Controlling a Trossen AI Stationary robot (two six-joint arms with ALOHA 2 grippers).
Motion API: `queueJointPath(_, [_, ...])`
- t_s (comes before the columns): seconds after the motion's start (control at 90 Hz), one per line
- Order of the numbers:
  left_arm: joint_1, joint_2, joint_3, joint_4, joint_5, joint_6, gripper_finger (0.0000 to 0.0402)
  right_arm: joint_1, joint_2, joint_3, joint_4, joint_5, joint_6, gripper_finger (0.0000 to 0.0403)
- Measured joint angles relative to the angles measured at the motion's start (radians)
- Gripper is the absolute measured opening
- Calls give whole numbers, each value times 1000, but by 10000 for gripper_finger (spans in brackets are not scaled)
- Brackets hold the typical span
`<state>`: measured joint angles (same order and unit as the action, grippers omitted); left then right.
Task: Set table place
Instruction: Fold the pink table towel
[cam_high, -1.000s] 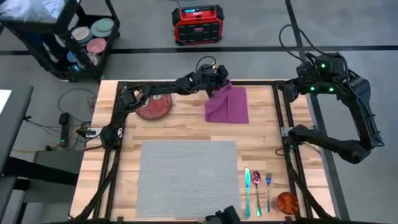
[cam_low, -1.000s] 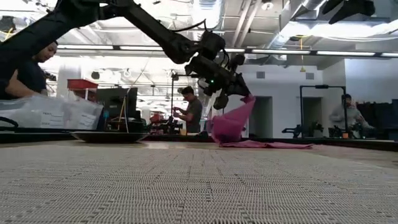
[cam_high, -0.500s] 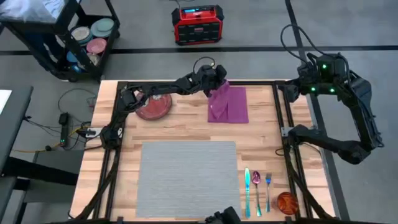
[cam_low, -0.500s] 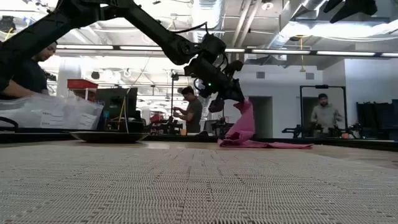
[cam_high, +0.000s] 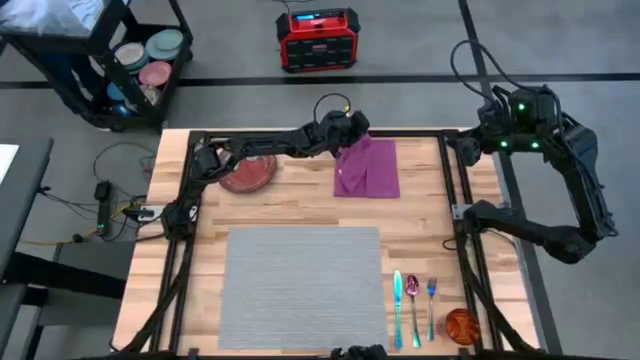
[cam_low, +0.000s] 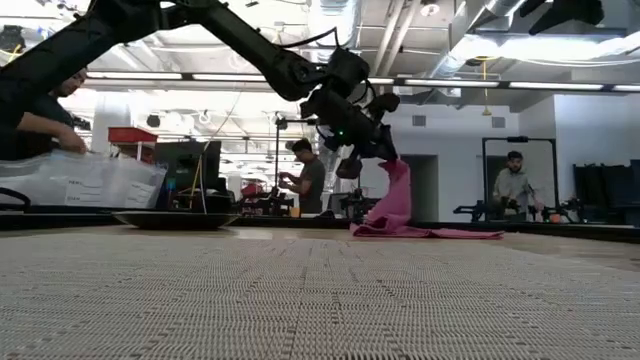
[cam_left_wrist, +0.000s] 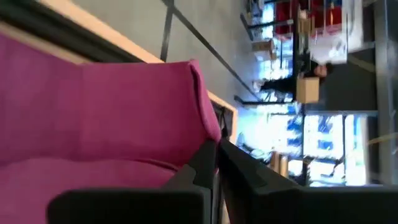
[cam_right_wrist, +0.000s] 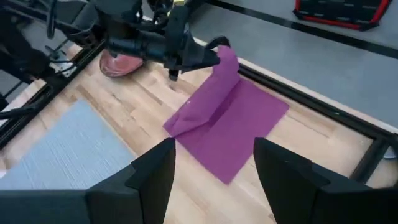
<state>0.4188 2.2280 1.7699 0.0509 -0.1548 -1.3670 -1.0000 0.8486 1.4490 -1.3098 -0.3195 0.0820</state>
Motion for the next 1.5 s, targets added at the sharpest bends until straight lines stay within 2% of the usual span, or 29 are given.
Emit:
queueJointPath(0.144, [-5,1,0,90,20,163,3,25,0,0,3,-28,-3,205])
queueJointPath(0.211, [-9,28,2,185,45,202,12,45,1,0,6,-42,-4,205])
queueJointPath(0.311, [-19,83,13,297,120,178,34,81,1,0,6,-50,-3,205])
queueJointPath(0.533, [-68,219,106,364,264,41,86,158,5,0,0,-49,40,205])
queueJointPath(0.678, [-61,247,150,499,452,-35,101,190,5,0,-26,-48,44,205])
queueJointPath(0.822, [-23,231,173,733,675,-154,98,202,1,0,-86,-44,51,205])
queueJointPath(0.911, [8,180,176,660,871,-153,89,202,-5,0,-106,-44,67,205])
queueJointPath(0.978, [27,131,176,433,933,-60,75,202,-12,0,-110,-44,76,205])
queueJointPath(1.022, [38,89,176,209,897,61,61,202,-19,0,-109,-44,84,205])
queueJointPath(1.089, [56,10,174,-166,771,333,34,202,-30,0,-109,-43,87,205])
queueJointPath(1.156, [68,-74,174,-465,569,584,10,202,-42,0,-109,-39,94,205])
queueJointPath(1.2, [69,-120,175,-595,406,669,6,202,-50,0,-108,-33,94,205])
queueJointPath(1.256, [67,-152,176,-674,265,699,12,202,-59,0,-107,-12,94,205])
queueJointPath(1.311, [65,-158,176,-697,205,698,18,202,-64,0,-97,12,94,205])
queueJointPath(1.4, [62,-143,174,-722,209,680,24,201,-72,0,-91,15,95,205])
queueJointPath(1.5, [53,-106,174,-743,263,704,24,201,-78,0,-92,15,97,205])
